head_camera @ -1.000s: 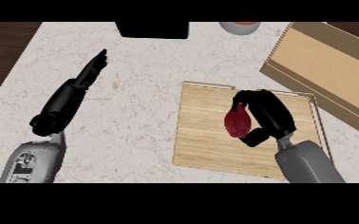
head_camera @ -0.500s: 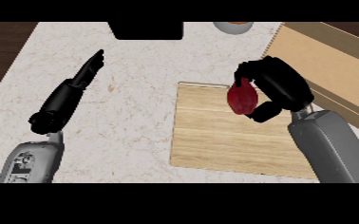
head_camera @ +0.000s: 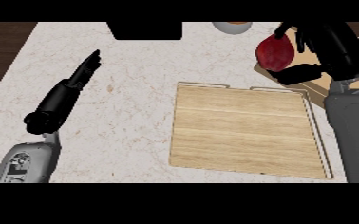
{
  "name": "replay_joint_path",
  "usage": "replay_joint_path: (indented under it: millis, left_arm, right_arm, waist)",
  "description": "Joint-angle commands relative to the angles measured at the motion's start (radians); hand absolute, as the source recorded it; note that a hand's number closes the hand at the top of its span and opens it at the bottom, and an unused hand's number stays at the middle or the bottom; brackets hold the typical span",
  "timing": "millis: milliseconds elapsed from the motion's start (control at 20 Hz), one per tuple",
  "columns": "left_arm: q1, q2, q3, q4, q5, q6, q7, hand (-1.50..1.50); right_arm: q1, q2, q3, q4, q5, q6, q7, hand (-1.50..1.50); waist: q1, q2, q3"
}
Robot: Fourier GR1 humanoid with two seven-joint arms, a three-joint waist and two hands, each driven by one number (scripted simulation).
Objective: Pick the pear from the tray and place it in the cardboard box
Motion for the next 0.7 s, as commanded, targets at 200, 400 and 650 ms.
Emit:
replay_joint_path:
  millis: [200, 400, 650]
  left_arm:
    - [-0.006, -0.011, -0.007, -0.015, -0.005, -0.004, 0.008, 0.0]
    - [0.002, -0.022, -0.015, -0.031, -0.009, -0.001, 0.002, 0.0]
    - [-0.064, -0.041, -0.025, 0.028, -0.03, 0.015, -0.001, 0.0]
  right_arm:
    - [-0.224, -0.086, -0.188, 0.398, -0.016, -0.093, -0.032, 1.5]
    - [-0.228, -0.193, -0.207, 0.563, 0.036, -0.148, -0.156, 1.5]
    - [-0.258, -0.254, -0.166, 0.763, 0.084, -0.065, -0.196, 1.5]
  waist:
    - [0.025, 0.008, 0.001]
    - [0.027, 0.01, 0.001]
    - [0.025, 0.015, 0.001]
